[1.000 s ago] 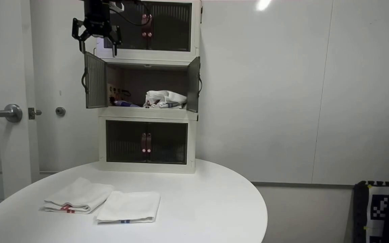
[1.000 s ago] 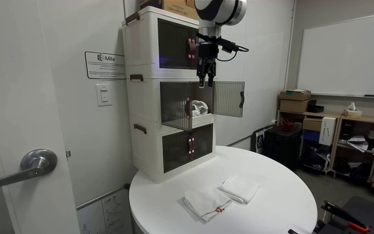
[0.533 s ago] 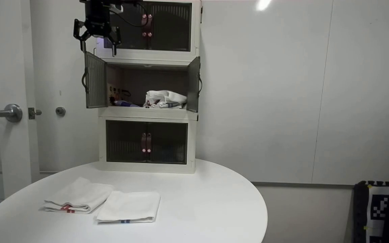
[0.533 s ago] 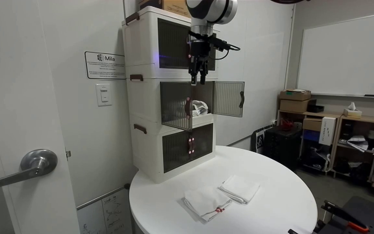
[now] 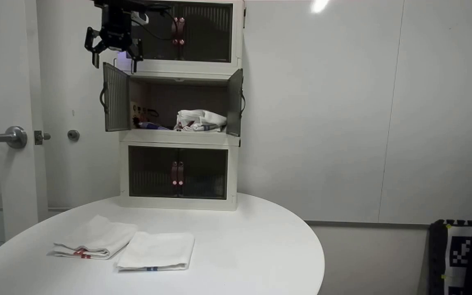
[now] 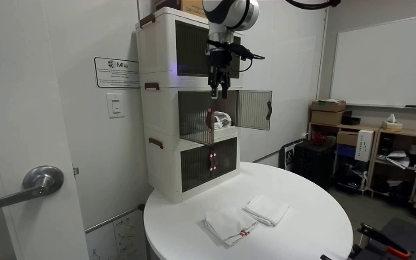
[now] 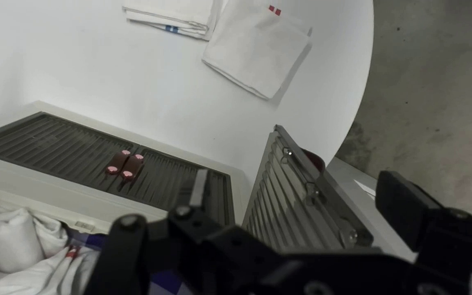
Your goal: Close the left cabinet door
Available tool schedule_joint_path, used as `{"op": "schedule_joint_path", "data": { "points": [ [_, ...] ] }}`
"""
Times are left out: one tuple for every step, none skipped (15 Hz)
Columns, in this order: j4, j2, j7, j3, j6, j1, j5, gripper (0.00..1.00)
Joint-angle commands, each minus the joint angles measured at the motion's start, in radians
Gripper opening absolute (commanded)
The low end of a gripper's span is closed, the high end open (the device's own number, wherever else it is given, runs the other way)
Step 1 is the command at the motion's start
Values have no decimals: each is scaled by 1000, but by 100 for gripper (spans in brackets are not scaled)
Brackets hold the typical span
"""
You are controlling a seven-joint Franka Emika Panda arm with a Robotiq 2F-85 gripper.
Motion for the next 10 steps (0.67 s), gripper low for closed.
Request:
{"op": "schedule_joint_path", "data": {
  "points": [
    [75,39,59,15,-72,-7,27,100],
    [59,33,115,9,-9,-2,9,100],
    [40,24,184,0,51,6,-16,100],
    [33,19,221,-4,81,11,-50,100],
    [23,14,258,-9,111,16,-88,100],
    [11,9,290,-15,143,18,-130,100],
    [3,6,328,-21,167,22,-173,100],
    [-11,-2,365,-27,198,21,-209,100],
    [-20,-7,406,-33,227,22,-242,100],
    [-33,-15,447,-40,257,21,-273,100]
  ]
}}
